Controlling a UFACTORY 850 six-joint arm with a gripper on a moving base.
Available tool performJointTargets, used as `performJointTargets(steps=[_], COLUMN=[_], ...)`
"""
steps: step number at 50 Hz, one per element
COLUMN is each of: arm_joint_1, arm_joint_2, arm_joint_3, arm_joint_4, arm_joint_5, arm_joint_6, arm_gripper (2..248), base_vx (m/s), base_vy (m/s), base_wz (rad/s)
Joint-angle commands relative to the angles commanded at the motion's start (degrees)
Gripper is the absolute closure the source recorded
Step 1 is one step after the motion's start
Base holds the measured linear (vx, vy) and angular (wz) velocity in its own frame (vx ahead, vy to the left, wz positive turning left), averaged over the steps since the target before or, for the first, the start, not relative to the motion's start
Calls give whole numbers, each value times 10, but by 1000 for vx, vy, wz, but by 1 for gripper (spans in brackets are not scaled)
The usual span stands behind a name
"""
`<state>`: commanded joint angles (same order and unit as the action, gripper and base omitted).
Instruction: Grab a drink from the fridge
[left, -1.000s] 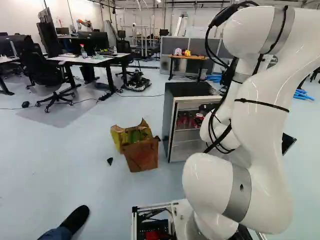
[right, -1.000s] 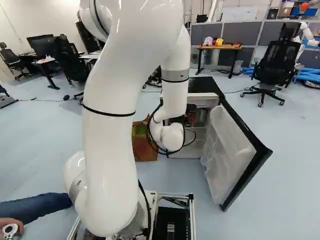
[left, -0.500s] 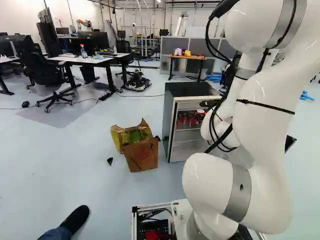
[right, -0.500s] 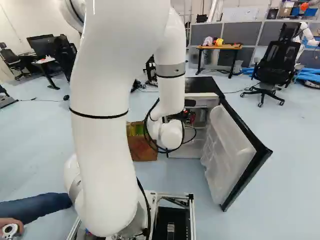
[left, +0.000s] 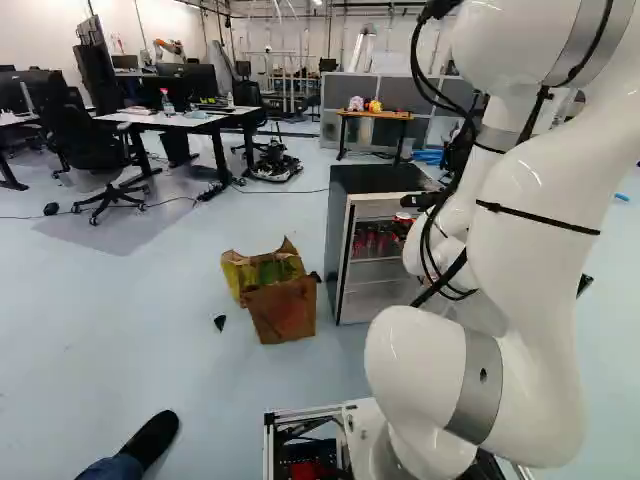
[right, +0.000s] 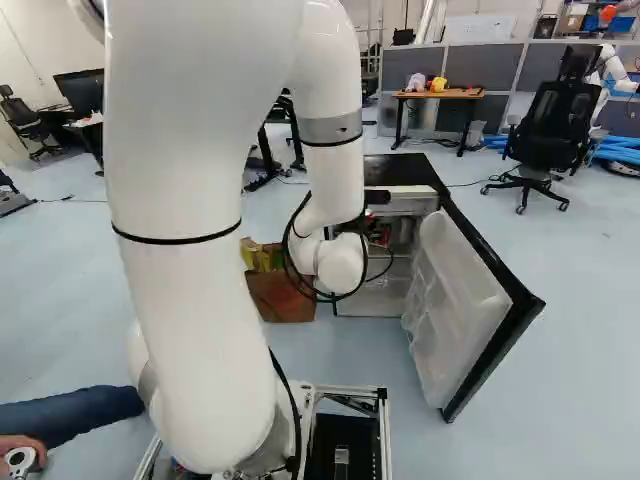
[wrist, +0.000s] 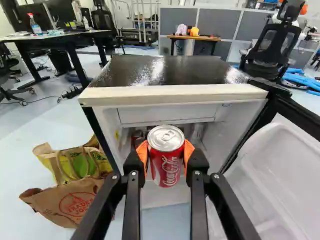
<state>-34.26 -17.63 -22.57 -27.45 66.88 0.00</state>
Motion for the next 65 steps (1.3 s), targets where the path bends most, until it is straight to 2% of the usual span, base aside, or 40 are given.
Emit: performJointTargets(steps=[25,54,65], arm_joint_1=[3,10,14], arm_joint_2=[42,83,96], arm_joint_3=[4,0,-5], arm_joint_4=[0,13,13], arm_joint_5=[-40,-120,-122], arm_joint_6=[0,0,0], arm_gripper=[157,157,157], base_vx=[0,0,0], base_vy=[0,0,0], base_wz=[0,0,0])
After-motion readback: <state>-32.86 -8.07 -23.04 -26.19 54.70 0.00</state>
